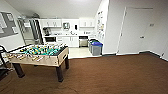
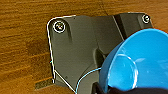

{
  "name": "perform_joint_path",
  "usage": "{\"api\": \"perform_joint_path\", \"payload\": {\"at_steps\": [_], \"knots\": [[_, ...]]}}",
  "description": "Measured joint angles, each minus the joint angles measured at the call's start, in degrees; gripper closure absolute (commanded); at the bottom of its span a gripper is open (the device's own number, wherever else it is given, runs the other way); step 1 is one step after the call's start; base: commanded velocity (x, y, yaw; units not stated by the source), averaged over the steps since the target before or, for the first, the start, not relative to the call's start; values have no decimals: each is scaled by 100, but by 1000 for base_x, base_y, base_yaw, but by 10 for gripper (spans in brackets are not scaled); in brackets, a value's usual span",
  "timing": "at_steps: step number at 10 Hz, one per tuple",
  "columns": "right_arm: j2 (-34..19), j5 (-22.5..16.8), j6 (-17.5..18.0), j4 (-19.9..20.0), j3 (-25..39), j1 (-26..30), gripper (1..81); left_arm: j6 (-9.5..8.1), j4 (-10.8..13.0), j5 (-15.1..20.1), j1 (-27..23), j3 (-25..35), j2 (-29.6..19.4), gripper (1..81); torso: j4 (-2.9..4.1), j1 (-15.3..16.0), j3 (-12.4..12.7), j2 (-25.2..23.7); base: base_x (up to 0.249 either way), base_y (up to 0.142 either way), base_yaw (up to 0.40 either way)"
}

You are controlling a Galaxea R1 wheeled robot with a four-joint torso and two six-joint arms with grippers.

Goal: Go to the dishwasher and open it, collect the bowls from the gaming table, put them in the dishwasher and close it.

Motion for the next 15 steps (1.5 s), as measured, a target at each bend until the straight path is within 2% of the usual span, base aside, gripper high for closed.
{"api": "perform_joint_path", "payload": {"at_steps": [15], "knots": [[55,5,0,-91,-37,26,811,0,2,2,11,-2,30,811,0,5,0,2,150,0,0]]}}
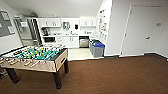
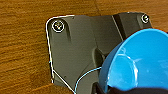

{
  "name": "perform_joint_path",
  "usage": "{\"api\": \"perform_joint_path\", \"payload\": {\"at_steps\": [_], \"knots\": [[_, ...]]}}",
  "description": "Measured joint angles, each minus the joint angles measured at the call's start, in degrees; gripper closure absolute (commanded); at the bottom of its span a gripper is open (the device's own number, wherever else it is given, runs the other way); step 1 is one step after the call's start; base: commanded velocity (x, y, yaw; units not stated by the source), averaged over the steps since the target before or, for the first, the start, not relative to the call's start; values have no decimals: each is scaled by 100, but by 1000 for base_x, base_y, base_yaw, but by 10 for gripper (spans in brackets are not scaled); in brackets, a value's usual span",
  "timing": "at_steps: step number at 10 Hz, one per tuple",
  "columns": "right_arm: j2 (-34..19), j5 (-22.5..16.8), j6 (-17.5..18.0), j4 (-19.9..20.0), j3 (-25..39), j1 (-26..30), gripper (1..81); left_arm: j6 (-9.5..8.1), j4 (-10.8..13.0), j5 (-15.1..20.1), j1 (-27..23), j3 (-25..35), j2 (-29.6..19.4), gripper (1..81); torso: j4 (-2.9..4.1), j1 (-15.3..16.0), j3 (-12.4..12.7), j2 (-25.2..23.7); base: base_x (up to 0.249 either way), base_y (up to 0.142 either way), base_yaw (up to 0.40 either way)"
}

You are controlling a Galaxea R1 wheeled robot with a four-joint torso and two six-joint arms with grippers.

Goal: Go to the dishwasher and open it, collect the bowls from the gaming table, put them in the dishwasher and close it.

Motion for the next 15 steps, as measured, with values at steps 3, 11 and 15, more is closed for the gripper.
{"api": "perform_joint_path", "payload": {"at_steps": [3,11,15], "knots": [[0,-20,0,-22,-11,-37,811,0,0,0,26,2,2,811,0,-7,2,-2,157,0,0],[41,-13,-2,-30,-135,-11,811,0,0,0,-6,0,17,811,0,-5,0,-2,187,0,0],[72,-13,-2,-30,-135,-9,811,0,0,-2,5,2,20,811,0,-2,0,-2,190,0,0]]}}
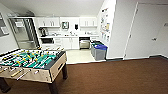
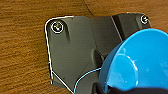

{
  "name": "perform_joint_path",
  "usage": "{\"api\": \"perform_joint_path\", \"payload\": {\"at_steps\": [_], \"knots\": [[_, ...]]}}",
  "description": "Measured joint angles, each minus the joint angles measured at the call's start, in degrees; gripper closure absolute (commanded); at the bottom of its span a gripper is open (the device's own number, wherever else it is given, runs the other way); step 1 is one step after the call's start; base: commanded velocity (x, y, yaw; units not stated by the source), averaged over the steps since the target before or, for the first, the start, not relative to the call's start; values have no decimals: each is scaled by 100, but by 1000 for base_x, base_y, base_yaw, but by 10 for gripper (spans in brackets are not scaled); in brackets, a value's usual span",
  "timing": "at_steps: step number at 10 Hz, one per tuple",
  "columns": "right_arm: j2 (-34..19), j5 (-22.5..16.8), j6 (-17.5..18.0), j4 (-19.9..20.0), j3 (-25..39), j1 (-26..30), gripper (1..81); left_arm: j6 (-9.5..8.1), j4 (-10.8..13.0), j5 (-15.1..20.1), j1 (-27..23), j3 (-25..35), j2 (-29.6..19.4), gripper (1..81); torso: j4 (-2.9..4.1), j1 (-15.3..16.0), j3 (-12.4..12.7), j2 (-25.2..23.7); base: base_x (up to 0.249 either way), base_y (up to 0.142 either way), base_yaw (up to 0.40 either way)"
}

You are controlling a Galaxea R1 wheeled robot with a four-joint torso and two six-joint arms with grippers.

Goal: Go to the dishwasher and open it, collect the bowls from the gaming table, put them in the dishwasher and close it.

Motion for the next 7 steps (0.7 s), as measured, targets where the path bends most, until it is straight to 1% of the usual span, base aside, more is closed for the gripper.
{"api": "perform_joint_path", "payload": {"at_steps": [7], "knots": [[22,5,2,-2,-24,2,811,0,0,0,-16,-2,-2,811,0,0,0,0,190,0,0]]}}
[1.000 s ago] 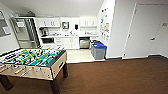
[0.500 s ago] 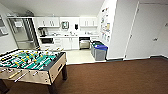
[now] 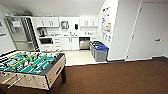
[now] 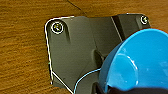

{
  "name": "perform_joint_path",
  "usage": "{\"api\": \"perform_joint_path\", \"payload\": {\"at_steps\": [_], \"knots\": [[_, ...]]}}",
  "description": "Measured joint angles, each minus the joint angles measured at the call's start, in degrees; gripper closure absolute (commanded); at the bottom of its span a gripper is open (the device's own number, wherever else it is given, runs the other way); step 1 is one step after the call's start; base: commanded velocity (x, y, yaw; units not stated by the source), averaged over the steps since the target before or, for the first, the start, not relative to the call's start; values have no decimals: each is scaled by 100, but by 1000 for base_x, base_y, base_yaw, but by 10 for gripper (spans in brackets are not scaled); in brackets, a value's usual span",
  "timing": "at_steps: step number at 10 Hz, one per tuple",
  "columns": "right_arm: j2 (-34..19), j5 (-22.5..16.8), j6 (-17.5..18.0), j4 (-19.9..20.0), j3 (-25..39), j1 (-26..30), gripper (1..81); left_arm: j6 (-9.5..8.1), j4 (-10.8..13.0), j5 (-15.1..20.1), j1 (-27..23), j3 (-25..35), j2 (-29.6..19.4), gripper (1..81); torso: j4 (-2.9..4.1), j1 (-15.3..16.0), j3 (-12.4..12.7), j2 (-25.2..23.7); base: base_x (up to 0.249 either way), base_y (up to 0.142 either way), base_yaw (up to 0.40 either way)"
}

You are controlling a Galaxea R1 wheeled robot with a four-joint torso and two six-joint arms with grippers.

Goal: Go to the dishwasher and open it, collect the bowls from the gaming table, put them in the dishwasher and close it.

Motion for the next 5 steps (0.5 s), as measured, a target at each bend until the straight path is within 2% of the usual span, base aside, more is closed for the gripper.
{"api": "perform_joint_path", "payload": {"at_steps": [5], "knots": [[13,-7,0,0,-122,30,811,0,-2,-1,2,-2,16,811,0,0,0,2,192,0,0]]}}
